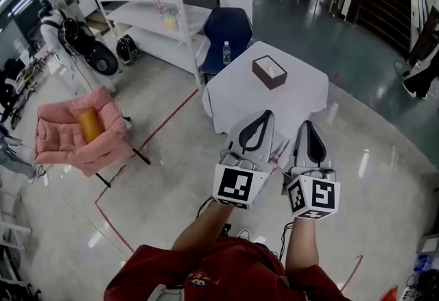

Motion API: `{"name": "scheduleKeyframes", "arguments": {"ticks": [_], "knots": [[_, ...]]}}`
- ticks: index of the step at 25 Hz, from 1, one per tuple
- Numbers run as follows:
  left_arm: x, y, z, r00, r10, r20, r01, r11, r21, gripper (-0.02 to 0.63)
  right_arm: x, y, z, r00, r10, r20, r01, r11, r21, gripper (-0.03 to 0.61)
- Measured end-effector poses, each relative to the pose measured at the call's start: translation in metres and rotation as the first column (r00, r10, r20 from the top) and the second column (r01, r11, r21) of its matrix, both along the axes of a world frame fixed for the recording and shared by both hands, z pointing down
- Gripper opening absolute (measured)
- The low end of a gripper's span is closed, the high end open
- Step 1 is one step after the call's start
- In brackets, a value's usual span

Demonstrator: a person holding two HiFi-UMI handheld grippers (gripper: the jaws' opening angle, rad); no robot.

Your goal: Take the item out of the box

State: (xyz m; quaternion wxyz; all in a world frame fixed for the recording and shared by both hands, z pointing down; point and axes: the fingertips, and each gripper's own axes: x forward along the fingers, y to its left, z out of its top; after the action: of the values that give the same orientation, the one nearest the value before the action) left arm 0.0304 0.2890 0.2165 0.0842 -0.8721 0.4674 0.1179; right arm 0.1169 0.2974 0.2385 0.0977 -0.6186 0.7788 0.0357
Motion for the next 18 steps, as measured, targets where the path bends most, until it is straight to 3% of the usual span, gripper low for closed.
{"name": "scheduleKeyframes", "arguments": {"ticks": [9, 18], "knots": [[0.039, -0.029, -0.004, 1.000, -0.006, 0.004, 0.006, 1.000, 0.001, 0.002, 0.037, -0.028, -0.004, 1.000, -0.011, 0.008, 0.011, 1.000, 0.000, 0.002], [0.038, -0.047, 0.008, 0.999, -0.031, 0.018, 0.032, 0.999, -0.014, 0.002, 0.036, -0.050, 0.008, 0.999, -0.041, 0.029, 0.042, 0.999, -0.008, 0.002]]}}
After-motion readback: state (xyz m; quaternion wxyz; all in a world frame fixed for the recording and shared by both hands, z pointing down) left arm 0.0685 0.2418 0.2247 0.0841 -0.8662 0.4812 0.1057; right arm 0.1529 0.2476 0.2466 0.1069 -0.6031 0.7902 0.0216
